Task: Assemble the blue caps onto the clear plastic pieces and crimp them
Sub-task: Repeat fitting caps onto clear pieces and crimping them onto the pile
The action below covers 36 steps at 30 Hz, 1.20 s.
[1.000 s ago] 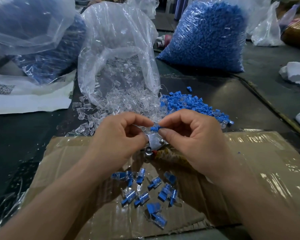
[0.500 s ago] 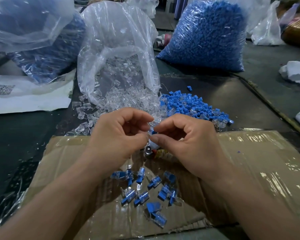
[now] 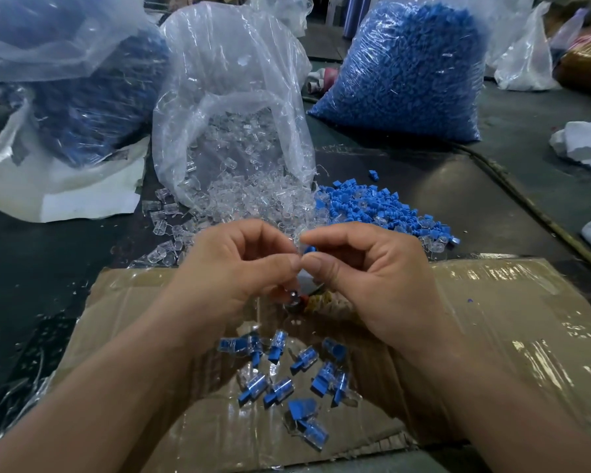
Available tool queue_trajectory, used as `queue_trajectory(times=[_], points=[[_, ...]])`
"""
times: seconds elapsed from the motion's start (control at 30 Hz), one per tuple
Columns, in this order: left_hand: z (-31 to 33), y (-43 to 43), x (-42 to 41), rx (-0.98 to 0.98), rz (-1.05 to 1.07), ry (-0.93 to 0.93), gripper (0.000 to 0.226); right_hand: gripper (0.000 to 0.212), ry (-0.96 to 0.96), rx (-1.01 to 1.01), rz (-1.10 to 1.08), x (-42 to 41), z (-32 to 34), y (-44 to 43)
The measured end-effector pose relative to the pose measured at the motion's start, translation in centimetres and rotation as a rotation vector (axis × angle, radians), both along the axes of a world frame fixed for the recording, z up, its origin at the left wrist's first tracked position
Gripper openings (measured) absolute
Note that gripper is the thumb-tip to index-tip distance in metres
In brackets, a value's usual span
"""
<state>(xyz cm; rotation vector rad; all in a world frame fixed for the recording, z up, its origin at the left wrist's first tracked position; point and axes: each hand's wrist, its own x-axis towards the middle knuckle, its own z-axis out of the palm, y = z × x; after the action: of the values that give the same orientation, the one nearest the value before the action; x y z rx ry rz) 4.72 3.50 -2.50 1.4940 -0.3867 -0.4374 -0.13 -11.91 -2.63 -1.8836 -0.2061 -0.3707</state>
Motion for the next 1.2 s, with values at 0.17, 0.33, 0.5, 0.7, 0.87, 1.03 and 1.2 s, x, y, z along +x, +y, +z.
queue_trajectory(times=[0.17, 0.33, 0.5, 0.7, 0.87, 1.03, 1.2], points=[[0.0, -0.2, -0.1, -0.036, 0.015, 0.044, 0.018, 0.024, -0.033, -0.018, 0.002, 0.1, -0.3, 0.0], [0.0, 0.0, 0.0, -0.087, 0.019, 0.077, 0.019, 0.039, -0.093, -0.099, 0.006, 0.3, -0.5, -0.1], [0.1, 0.1, 0.1, -0.116, -0.029, 0.1, 0.02, 0.034, -0.222, -0.209, -0.001, 0.3, -0.5, -0.5], [0.3, 0.1, 0.2, -0.128, -0.026, 0.151, 0.017, 0.024, -0.323, -0.377, -0.038, 0.4, -1.0, -0.7], [0.2, 0.1, 0.2, -0.116, -0.022, 0.155, 0.015, 0.024, -0.364, -0.417, -0.032, 0.6, -1.2, -1.0], [0.1, 0.1, 0.2, -0.071, -0.016, 0.096, 0.019, 0.024, -0.367, -0.422, -0.011, 0.6, -1.3, -0.9], [0.2, 0.1, 0.2, -0.057, -0.019, 0.068, 0.017, 0.026, -0.339, -0.351, 0.019, 0.5, -1.1, -0.8]])
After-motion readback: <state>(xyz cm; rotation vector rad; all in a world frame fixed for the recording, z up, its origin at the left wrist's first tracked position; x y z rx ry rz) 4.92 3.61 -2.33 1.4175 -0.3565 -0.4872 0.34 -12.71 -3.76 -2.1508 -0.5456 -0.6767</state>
